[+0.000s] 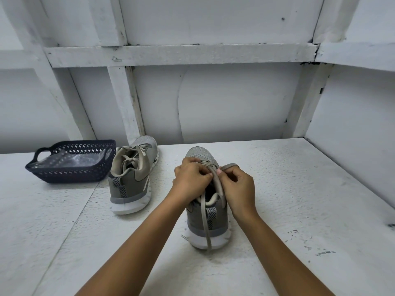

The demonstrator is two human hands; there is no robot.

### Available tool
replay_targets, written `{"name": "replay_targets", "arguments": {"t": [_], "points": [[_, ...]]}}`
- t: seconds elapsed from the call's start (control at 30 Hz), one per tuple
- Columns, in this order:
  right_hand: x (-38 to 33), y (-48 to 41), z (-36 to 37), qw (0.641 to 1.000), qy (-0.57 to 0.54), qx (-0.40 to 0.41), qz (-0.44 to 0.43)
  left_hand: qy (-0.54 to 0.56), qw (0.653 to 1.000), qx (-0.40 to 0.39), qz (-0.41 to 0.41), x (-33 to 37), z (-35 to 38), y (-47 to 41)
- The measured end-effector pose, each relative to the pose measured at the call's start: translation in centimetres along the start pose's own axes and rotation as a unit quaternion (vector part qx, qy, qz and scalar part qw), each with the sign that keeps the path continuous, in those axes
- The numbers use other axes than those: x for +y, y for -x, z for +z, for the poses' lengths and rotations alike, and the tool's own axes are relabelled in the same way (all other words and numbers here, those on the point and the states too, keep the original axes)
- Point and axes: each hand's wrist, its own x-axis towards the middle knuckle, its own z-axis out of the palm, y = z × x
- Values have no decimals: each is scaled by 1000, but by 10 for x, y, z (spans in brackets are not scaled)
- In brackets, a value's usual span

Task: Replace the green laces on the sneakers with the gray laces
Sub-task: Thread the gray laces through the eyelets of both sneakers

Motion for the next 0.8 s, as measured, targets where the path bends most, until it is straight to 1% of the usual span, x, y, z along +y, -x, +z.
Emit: {"name": "replay_targets", "arguments": {"t": [0.13, 0.3, 0.37, 0.4, 0.43, 0.47, 0.5, 0.53, 0.57, 0.6, 0.63, 0.7, 0.77, 0.8], "points": [[0, 4, 0, 999, 26, -17, -9, -25, 1000, -13, 9, 1, -2, 0], [2, 4, -1, 998, -4, -60, 2, -11, 999, -24, 27, -1, -11, 2], [2, 4, -2, 998, -5, -64, 4, 24, 998, -2, 51, -6, -19, 5], [1, 4, -3, 998, -2, -66, 7, 70, 996, 9, 48, -7, -26, 7], [1, 5, -3, 998, -1, -69, 10, 142, 989, 13, 36, -9, -33, 9], [0, 6, -4, 997, -2, -72, 12, 239, 971, 4, 25, -12, -42, 11], [-1, 6, -4, 997, 0, -74, 15, 350, 937, -14, 20, -14, -51, 12], [-2, 6, -5, 997, 3, -75, 17, 451, 892, -29, 20, -17, -59, 13], [-2, 6, -5, 997, 4, -76, 20, 528, 848, -36, 21, -20, -67, 12], [-2, 5, -5, 997, 4, -77, 21, 581, 813, -35, 21, -23, -74, 12], [-3, 6, -5, 997, 4, -77, 22, 616, 787, -30, 19, -27, -82, 12], [-4, 5, -6, 997, 11, -77, 24, 656, 755, -10, 9, -33, -92, 12], [-6, 4, -6, 996, 23, -82, 19, 669, 743, 5, -7, -38, -103, 13], [-6, 3, -7, 996, 28, -87, 18, 665, 747, 11, -13, -40, -108, 13]]}}
